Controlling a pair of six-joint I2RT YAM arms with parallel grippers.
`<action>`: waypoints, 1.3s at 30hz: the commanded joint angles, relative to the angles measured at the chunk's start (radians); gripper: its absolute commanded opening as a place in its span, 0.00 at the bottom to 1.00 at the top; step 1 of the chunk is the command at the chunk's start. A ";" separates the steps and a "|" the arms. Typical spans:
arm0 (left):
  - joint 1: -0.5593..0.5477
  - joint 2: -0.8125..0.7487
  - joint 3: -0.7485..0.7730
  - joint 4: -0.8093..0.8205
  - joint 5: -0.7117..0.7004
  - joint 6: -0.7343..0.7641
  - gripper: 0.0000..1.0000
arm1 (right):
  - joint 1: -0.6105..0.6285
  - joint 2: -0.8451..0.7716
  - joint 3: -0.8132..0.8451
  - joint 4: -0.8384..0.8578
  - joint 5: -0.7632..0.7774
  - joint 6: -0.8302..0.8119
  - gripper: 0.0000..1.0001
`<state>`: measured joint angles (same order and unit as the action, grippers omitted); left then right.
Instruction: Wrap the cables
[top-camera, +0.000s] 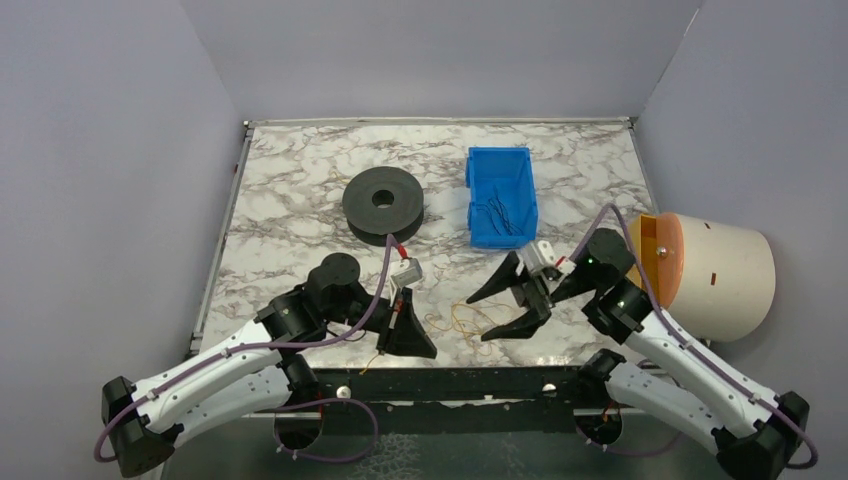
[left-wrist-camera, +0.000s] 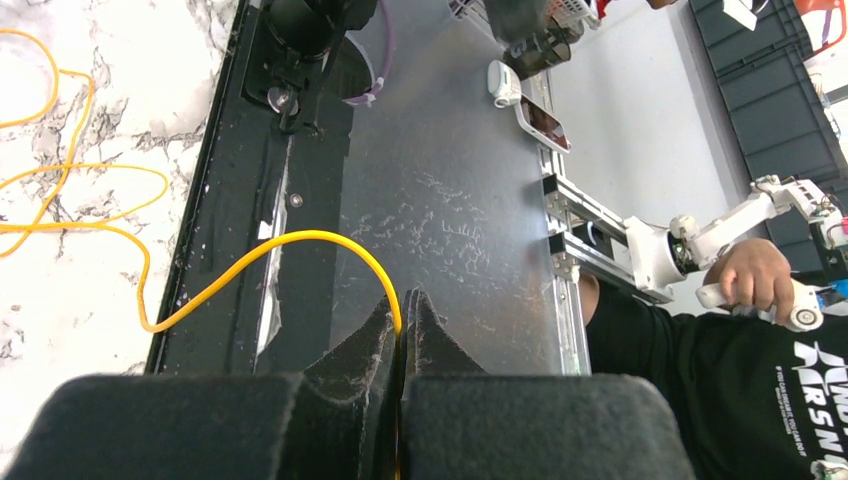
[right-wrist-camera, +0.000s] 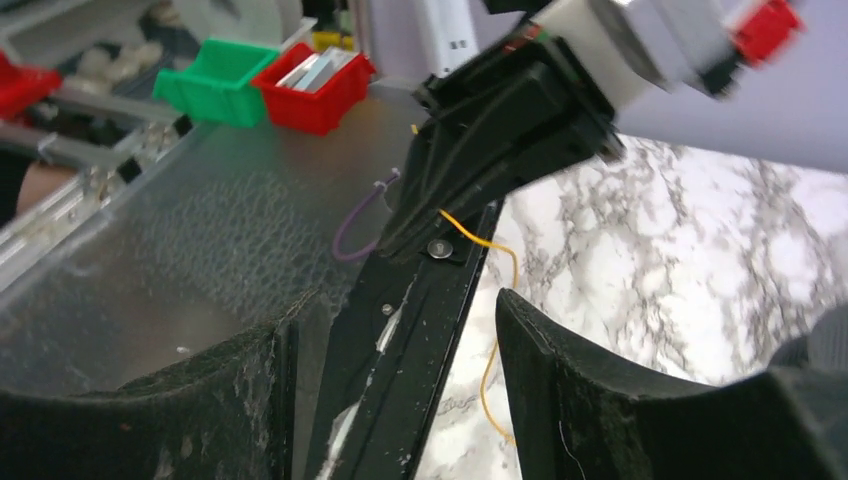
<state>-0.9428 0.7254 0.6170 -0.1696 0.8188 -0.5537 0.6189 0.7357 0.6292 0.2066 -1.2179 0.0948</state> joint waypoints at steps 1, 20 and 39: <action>-0.004 0.007 0.006 -0.003 0.031 -0.031 0.00 | 0.162 0.082 0.095 -0.194 0.055 -0.429 0.66; -0.004 -0.086 -0.052 0.049 0.072 -0.119 0.00 | 0.383 0.280 0.165 -0.164 0.220 -0.901 0.51; -0.004 -0.120 -0.069 0.068 0.075 -0.127 0.00 | 0.459 0.343 0.174 -0.063 0.279 -0.887 0.20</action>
<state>-0.9428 0.6178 0.5549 -0.1356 0.8684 -0.6746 1.0679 1.0809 0.7788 0.0982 -0.9619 -0.8036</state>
